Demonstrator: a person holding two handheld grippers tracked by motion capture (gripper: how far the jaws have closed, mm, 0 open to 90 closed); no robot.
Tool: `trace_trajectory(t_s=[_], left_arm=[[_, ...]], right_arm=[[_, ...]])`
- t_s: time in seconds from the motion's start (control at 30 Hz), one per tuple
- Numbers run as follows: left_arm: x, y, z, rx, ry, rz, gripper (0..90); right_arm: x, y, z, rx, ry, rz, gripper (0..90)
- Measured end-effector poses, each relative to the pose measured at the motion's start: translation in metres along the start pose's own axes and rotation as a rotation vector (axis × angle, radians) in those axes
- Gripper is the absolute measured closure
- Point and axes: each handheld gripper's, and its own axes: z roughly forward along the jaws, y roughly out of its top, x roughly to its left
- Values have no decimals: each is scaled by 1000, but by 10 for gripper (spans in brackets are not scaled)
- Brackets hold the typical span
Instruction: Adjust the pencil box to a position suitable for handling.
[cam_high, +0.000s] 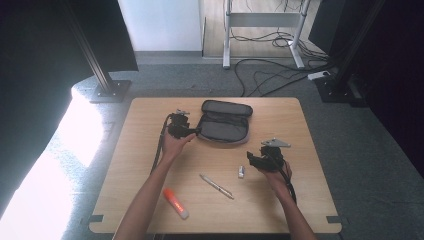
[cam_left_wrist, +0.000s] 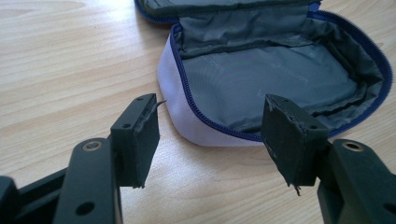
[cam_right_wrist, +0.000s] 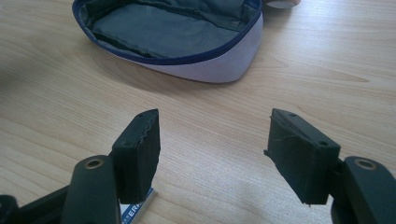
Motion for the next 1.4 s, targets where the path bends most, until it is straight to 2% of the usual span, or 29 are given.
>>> trace_trajectory(t_s=[0.33, 0.4, 0.67, 0.77, 0.93, 1.2, 1.4], left_arm=[[5, -1, 12, 11, 6, -15, 379], [5, 0, 12, 13, 19, -7, 381], [0, 10, 12, 0, 18, 5, 380], [1, 10, 18, 24, 27, 4, 380], [1, 9, 24, 35, 29, 4, 383], [1, 12, 36, 47, 34, 0, 406], [5, 11, 45, 63, 42, -17, 475]], right_arm=[[1, 0, 0, 2, 0, -7, 346], [2, 0, 0, 4, 0, -13, 346], [3, -1, 1, 14, -6, -22, 346], [4, -1, 0, 16, -10, -28, 349], [3, 0, 0, 20, -17, -36, 350], [3, 3, 3, 17, -21, -38, 351], [6, 4, 3, 14, -24, -50, 352]])
